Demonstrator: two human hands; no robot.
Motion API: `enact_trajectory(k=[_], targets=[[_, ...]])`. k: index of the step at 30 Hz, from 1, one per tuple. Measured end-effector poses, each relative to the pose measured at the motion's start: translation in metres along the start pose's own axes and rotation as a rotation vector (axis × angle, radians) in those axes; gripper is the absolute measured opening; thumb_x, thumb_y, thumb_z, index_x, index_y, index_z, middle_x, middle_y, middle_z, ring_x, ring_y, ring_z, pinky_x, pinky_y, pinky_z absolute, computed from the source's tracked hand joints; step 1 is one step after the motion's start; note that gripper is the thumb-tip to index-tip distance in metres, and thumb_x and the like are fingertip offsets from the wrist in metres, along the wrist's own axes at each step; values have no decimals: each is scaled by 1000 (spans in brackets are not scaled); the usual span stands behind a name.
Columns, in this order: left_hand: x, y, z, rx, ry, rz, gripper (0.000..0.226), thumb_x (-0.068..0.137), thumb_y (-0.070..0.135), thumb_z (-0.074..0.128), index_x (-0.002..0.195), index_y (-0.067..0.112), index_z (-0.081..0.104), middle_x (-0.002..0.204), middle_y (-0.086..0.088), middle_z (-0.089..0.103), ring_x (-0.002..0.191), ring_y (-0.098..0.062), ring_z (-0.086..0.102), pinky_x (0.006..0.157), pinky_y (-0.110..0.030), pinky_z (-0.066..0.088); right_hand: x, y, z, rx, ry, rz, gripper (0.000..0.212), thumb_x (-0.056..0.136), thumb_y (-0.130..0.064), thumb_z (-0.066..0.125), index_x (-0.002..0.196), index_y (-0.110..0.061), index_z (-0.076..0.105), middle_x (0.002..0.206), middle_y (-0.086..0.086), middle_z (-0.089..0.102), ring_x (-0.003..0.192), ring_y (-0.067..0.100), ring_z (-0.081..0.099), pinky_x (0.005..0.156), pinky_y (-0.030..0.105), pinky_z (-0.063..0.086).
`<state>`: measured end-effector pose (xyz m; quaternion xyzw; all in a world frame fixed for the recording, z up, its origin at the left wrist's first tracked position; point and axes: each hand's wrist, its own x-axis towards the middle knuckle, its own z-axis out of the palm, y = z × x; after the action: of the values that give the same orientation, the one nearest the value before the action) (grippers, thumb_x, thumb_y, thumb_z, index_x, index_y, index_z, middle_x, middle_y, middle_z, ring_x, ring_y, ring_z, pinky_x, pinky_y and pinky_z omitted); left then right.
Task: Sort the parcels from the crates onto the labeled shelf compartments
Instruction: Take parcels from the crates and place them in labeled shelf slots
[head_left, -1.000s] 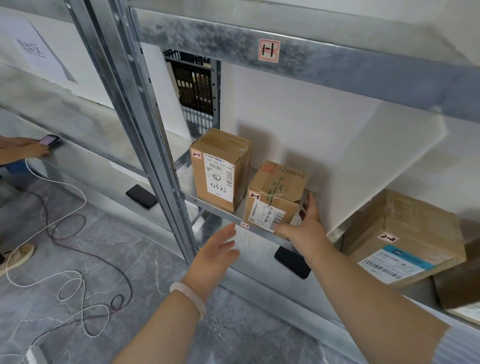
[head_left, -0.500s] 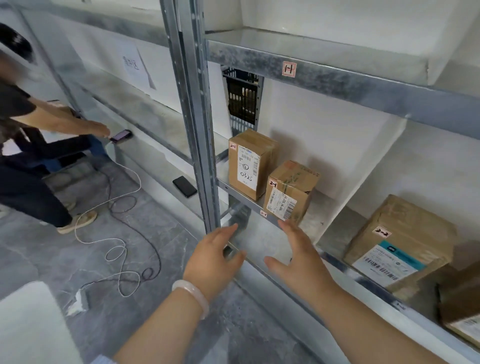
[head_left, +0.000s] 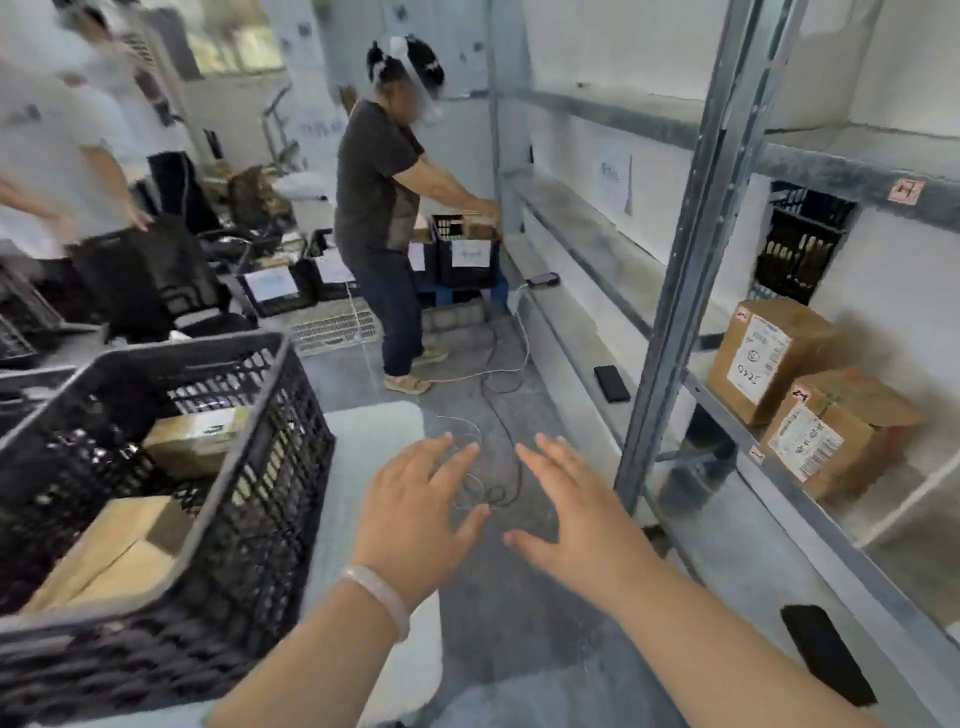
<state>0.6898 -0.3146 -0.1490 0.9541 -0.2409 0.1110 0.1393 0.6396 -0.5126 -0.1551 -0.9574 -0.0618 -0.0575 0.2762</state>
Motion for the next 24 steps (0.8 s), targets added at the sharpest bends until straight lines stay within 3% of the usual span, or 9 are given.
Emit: enact_trajectory(k=[4, 7, 11, 17, 20, 24], targets=[[-37, -55, -43, 39, 72, -153, 62, 82, 59, 49, 134, 26, 61, 130, 0, 65, 121, -26, 61, 99, -45, 52, 28, -64, 17, -29, -38, -148, 87, 85, -58, 62, 153, -38, 13, 159, -20, 0, 147, 2, -9, 114, 18, -4], [-71, -101, -66, 50, 101, -262, 65, 86, 63, 50, 143, 31, 51, 142, 6, 55, 134, -19, 49, 108, -42, 44, 45, -113, 37, -24, -65, -214, 84, 87, -56, 60, 153, -37, 12, 159, -20, 1, 143, -5, -11, 109, 15, -4], [-117, -169, -91, 25, 154, -349, 70, 85, 70, 36, 145, 35, 46, 146, 11, 49, 138, -15, 42, 112, -37, 40, 67, -186, 83, 48, -72, -256, 80, 89, -49, 61, 153, -39, 14, 161, -18, 4, 145, -3, -5, 114, 19, 3], [-169, -283, -124, -17, 128, -390, 61, 91, 50, 60, 147, 36, 42, 149, 17, 43, 139, -7, 35, 119, -31, 31, 93, -291, 159, 93, -157, -288, 77, 91, -47, 60, 152, -40, 13, 161, -17, 8, 148, 3, 2, 121, 28, 12], [-178, -323, -135, -38, 103, -403, 59, 94, 49, 58, 149, 38, 38, 150, 19, 38, 140, -6, 30, 113, -14, 11, 106, -324, 188, 120, -188, -250, 75, 92, -48, 58, 153, -40, 15, 160, -17, 8, 148, 3, 2, 122, 33, 15], [-174, -361, -130, -109, 9, -405, 62, 95, 51, 54, 152, 40, 31, 154, 17, 31, 143, -9, 24, 120, -26, 18, 122, -342, 218, 117, -230, -158, 74, 93, -47, 58, 153, -40, 15, 160, -17, 9, 148, 2, 2, 121, 35, 16]])
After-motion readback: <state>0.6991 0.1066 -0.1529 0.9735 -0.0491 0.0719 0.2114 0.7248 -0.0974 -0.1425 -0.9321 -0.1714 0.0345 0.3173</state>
